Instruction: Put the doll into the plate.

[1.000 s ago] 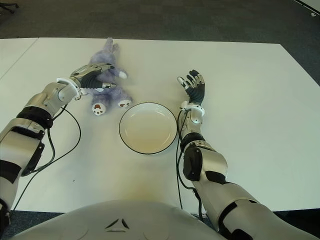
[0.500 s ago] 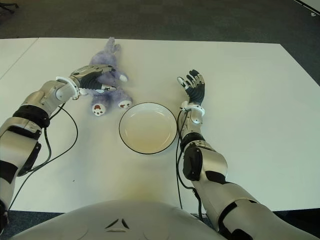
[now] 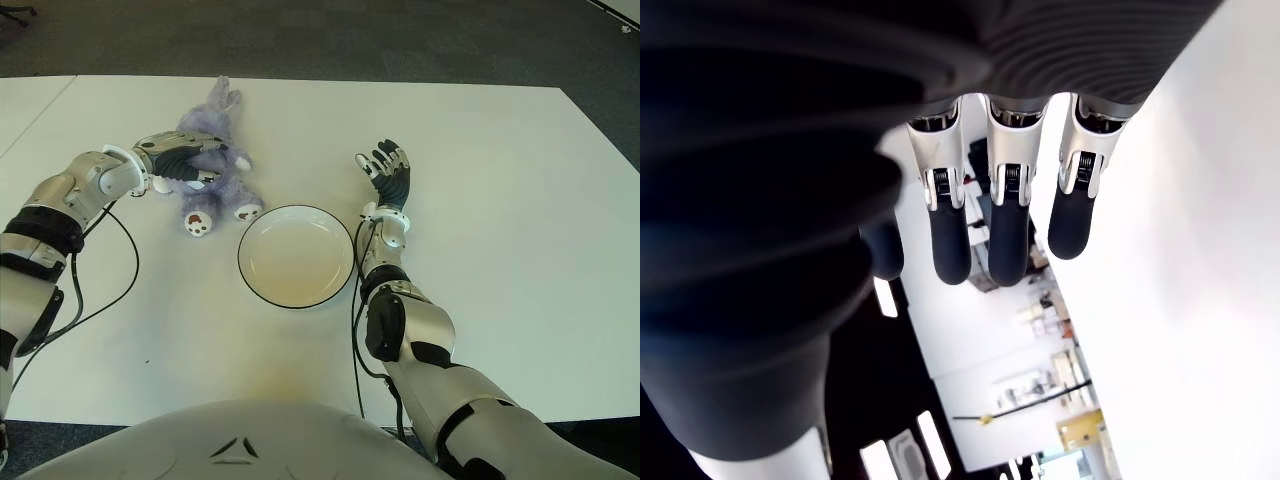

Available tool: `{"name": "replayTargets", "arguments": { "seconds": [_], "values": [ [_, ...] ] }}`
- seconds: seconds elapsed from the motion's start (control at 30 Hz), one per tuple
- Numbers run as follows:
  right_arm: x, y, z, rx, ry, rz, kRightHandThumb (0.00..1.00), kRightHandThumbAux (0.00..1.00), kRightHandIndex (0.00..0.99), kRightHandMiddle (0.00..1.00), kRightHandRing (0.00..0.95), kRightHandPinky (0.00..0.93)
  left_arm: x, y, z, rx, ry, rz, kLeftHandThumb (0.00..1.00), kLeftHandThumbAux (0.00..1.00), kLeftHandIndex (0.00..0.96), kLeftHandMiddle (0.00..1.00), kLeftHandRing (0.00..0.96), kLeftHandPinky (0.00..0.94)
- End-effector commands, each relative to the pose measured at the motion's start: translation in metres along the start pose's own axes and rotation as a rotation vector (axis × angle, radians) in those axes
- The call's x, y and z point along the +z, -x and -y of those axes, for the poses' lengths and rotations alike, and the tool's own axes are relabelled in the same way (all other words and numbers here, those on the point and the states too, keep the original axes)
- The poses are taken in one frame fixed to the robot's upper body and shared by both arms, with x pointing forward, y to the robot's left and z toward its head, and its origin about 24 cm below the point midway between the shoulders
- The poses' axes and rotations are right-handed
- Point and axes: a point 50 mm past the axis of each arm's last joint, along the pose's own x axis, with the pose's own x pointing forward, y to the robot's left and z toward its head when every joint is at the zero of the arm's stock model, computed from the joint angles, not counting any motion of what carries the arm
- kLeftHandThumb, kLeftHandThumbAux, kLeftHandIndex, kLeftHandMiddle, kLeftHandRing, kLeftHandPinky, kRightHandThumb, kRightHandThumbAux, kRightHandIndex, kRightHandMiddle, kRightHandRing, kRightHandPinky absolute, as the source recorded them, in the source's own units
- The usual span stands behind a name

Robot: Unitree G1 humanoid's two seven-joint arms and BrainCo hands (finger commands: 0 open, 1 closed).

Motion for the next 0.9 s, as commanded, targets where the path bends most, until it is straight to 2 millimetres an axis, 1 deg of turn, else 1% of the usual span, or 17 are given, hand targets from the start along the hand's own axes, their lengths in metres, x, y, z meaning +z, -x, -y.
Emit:
{"name": "replayTargets", "arguments": {
  "seconds": [0.03, 0.17, 0.27, 0.3, 0.37, 0.5, 0.57, 0.63, 0.73, 0.9],
  "values": [
    [-0.075, 0.053, 0.035, -0.139, -0.031, -0.447, 0.036, 0.876, 0.232, 0.247, 0.236, 0.231, -0.001, 0.006, 0.069, -0.354, -0.045, -0.058, 0.441, 0.28, 0.016, 0.0, 0.0, 0.0],
    [-0.075, 0.053, 0.036, -0.138, -0.031, -0.447, 0.044, 0.878, 0.236, 0.255, 0.243, 0.225, 0.0, 0.003, 0.069, -0.386, -0.056, -0.063, 0.478, 0.278, 0.0, 0.0, 0.0, 0.0],
    [-0.075, 0.054, 0.036, -0.136, -0.023, -0.447, 0.045, 0.874, 0.235, 0.256, 0.243, 0.231, 0.003, 0.001, 0.068, -0.432, -0.07, -0.055, 0.486, 0.273, 0.0, 0.0, 0.0, 0.0],
    [-0.075, 0.054, 0.036, -0.135, -0.019, -0.447, 0.043, 0.869, 0.234, 0.254, 0.24, 0.231, 0.004, 0.001, 0.067, -0.45, -0.077, -0.051, 0.495, 0.245, 0.0, 0.0, 0.0, 0.0],
    [-0.075, 0.054, 0.037, -0.134, -0.018, -0.443, 0.039, 0.869, 0.235, 0.256, 0.242, 0.236, 0.005, 0.001, 0.065, -0.478, -0.095, -0.044, 0.494, 0.226, 0.0, 0.0, 0.0, 0.0],
    [-0.075, 0.054, 0.037, -0.134, -0.024, -0.442, 0.037, 0.869, 0.236, 0.256, 0.244, 0.237, 0.007, 0.0, 0.064, -0.498, -0.121, -0.039, 0.492, 0.214, 0.0, 0.0, 0.0, 0.0],
    [-0.075, 0.054, 0.037, -0.135, -0.026, -0.443, 0.037, 0.866, 0.236, 0.255, 0.245, 0.232, 0.009, -0.001, 0.064, -0.506, -0.149, -0.035, 0.488, 0.19, 0.0, 0.0, 0.0, 0.0],
    [-0.075, 0.054, 0.037, -0.135, -0.024, -0.443, 0.04, 0.863, 0.236, 0.256, 0.246, 0.234, 0.012, -0.005, 0.067, -0.507, -0.184, -0.03, 0.487, 0.179, 0.0, 0.0, 0.0, 0.0],
    [-0.074, 0.053, 0.038, -0.137, -0.02, -0.442, 0.045, 0.861, 0.239, 0.263, 0.254, 0.252, 0.019, -0.01, 0.076, -0.478, -0.255, -0.023, 0.491, 0.17, 0.0, 0.0, 0.0, 0.0],
    [-0.073, 0.053, 0.039, -0.139, -0.013, -0.435, 0.05, 0.861, 0.244, 0.274, 0.261, 0.256, 0.028, -0.016, 0.082, -0.406, -0.365, -0.003, 0.492, 0.162, 0.0, 0.0, 0.0, 0.0]
  ]
}}
